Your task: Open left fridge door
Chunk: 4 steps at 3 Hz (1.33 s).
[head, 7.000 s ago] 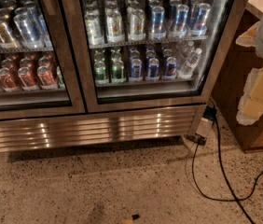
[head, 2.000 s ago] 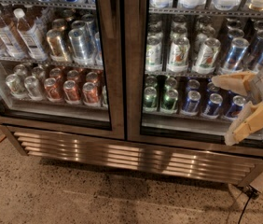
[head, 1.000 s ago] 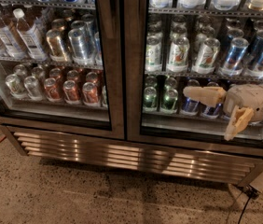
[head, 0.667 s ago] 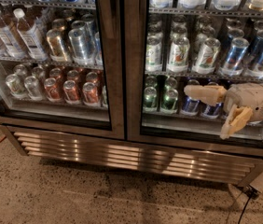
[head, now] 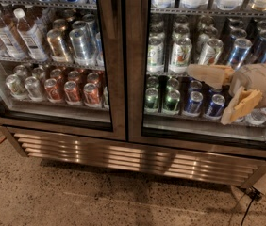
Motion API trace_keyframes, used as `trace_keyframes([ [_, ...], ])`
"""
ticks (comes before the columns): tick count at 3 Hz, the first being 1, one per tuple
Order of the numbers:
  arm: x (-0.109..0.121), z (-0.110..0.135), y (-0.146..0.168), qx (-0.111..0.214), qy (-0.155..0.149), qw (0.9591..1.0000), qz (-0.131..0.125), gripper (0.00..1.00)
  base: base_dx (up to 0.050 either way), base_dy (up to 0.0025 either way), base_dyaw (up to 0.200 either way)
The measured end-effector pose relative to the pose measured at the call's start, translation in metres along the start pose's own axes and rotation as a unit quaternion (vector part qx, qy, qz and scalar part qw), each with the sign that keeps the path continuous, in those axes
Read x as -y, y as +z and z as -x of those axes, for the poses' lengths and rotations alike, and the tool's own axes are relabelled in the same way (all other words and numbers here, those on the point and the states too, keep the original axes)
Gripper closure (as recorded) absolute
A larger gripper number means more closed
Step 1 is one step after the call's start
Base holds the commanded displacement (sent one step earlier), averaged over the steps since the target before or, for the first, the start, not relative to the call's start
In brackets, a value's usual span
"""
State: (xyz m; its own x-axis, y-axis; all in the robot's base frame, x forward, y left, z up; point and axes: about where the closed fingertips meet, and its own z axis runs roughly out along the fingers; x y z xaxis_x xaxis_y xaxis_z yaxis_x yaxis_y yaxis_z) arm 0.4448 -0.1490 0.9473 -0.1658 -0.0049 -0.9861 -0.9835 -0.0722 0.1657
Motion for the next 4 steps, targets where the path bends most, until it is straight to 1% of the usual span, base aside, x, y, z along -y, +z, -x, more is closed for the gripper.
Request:
trace_keyframes([
  [1, 0.0, 0.0, 0.0, 0.0, 0.0, 1.0, 0.0, 0.0, 0.0, 0.0, 0.0],
  [2, -0.022, 0.039, 0.005, 0.005, -0.035, 0.9994, 0.0, 0.0, 0.0, 0.0, 0.0],
  [3, -0.045, 0.081, 0.01, 0.011, -0.072, 0.9974, 0.0, 0.0, 0.0, 0.0, 0.0],
  [4, -0.045, 0.081, 0.01, 0.011, -0.072, 0.9974, 0.0, 0.0, 0.0, 0.0, 0.0],
])
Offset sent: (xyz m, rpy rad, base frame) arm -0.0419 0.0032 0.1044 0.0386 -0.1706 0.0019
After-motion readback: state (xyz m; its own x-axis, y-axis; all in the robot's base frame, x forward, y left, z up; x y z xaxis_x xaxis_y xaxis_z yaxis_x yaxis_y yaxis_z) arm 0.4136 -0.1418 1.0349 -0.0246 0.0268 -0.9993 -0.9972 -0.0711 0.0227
